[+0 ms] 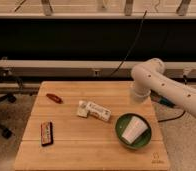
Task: Move the arm in a circular motion
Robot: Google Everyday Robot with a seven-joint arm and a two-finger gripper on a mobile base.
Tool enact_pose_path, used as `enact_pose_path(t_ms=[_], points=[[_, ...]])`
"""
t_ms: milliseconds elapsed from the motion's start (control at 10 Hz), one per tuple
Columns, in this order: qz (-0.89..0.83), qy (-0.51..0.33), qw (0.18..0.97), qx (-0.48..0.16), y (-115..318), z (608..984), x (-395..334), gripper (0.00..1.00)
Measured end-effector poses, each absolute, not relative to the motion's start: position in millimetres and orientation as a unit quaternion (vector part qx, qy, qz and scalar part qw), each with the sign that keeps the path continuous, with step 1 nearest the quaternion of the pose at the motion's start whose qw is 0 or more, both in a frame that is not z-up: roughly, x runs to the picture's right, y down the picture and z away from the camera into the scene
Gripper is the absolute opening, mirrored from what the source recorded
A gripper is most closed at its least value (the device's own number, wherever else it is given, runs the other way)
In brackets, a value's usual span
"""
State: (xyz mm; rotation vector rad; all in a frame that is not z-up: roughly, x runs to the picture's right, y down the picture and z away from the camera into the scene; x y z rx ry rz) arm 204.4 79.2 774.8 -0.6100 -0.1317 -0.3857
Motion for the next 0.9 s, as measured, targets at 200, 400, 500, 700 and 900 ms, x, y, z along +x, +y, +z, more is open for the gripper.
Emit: enact_pose_path(t_ms=[200,400,500,700,900], points=[[-0.182,-0.054,0.935,-0.298,67.6,779.9,204.6,0.0],[-0.198,-0.055,0.934,-0.294,59.0,778.2,196.5,0.0],[-0.208,-0.059,0.932,-0.291,55.0,778.1,185.2,0.0],[-0.242,-0.071,0.926,-0.28,46.0,776.9,139.8,0.0],[-0.276,-0.087,0.918,-0.271,40.2,774.0,86.2,0.0]])
